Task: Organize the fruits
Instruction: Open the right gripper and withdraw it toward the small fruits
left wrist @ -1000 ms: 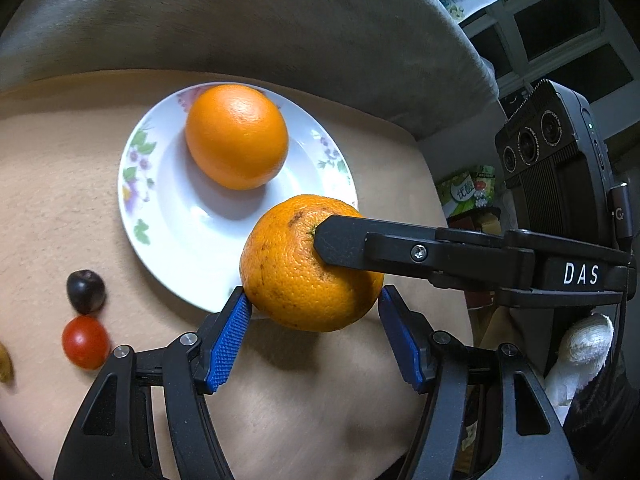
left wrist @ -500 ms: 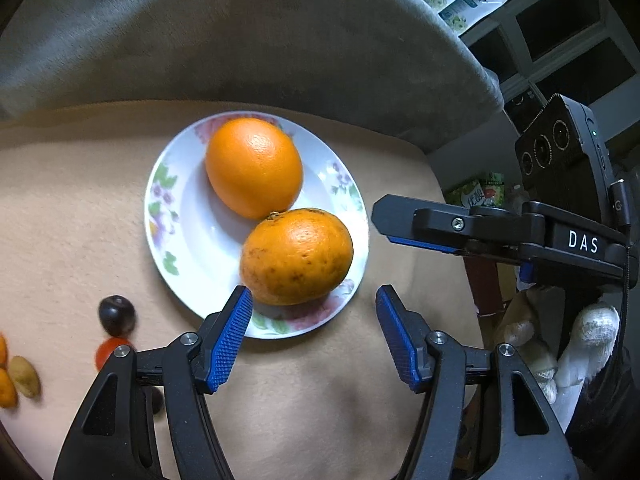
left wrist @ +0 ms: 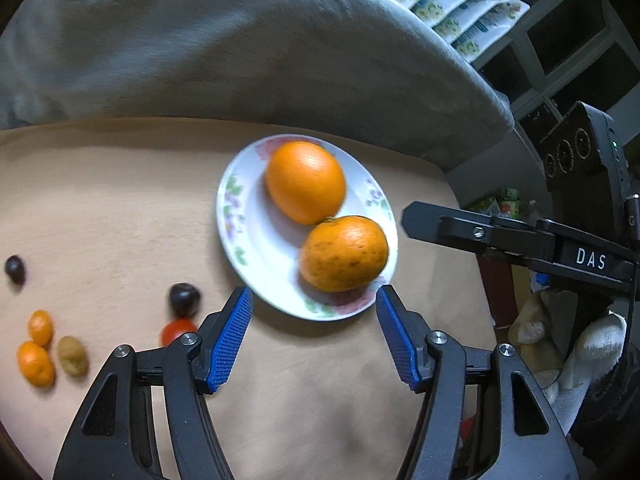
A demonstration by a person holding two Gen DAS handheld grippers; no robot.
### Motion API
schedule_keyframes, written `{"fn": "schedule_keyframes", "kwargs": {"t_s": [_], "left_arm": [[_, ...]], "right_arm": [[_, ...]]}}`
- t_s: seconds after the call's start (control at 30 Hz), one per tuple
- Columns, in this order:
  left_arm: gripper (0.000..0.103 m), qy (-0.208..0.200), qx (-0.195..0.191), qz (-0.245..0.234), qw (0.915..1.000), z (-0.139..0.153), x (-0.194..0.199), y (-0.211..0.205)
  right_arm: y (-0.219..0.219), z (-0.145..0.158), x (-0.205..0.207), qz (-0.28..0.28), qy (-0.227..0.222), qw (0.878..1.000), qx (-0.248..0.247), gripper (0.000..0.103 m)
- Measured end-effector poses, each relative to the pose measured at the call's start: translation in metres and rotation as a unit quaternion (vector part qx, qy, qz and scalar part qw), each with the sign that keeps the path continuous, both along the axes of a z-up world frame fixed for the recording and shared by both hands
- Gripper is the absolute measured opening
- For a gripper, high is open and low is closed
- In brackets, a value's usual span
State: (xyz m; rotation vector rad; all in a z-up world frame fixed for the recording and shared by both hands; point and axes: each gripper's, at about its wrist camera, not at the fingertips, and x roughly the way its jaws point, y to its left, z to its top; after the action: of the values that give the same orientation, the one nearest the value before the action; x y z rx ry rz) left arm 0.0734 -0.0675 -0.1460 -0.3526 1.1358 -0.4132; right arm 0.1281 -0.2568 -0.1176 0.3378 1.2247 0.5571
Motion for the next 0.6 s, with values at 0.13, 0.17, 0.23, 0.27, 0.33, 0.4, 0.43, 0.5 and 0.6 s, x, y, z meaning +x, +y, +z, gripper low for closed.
{"fn": "schedule_keyframes", "kwargs": {"t_s": [0.13,0.17,0.23,0.27,0.33,0.4,0.43,0.5,0.6], "left_arm": [[0.063,-0.004,0.007,0.022,0.9997,0.002,-0.011,0.023],[0.063,-0.004,0.010,0.027,0.9996,0.002,-0.013,0.027],[0.063,-0.003,0.014,0.038,0.9992,0.001,-0.020,0.039],[0.063,0.000,0.014,0.045,0.9989,0.000,-0.023,0.046],[0.063,0.004,0.018,0.056,0.9982,-0.003,-0.030,0.056],[0.063,0.008,0.022,0.066,0.9976,-0.005,-0.036,0.068],[0.063,0.010,0.026,0.071,0.9971,-0.007,-0.039,0.073],[0.063,0.015,0.034,0.080,0.9961,-0.010,-0.045,0.083],[0.063,0.024,0.043,0.099,0.9938,-0.018,-0.054,0.100]], "right_arm": [[0.014,0.007,-0.007,0.010,-0.020,1.000,-0.008,0.063],[0.017,0.009,-0.009,0.012,-0.026,1.000,-0.009,0.063],[0.022,0.012,-0.013,0.017,-0.037,0.999,-0.009,0.063],[0.024,0.013,-0.015,0.019,-0.040,0.999,-0.009,0.064],[0.030,0.014,-0.017,0.026,-0.046,0.999,-0.010,0.064],[0.036,0.015,-0.019,0.034,-0.053,0.998,-0.011,0.063],[0.040,0.015,-0.020,0.039,-0.057,0.998,-0.014,0.064],[0.047,0.016,-0.022,0.049,-0.064,0.997,-0.020,0.064],[0.062,0.013,-0.024,0.074,-0.068,0.994,-0.034,0.064]]}}
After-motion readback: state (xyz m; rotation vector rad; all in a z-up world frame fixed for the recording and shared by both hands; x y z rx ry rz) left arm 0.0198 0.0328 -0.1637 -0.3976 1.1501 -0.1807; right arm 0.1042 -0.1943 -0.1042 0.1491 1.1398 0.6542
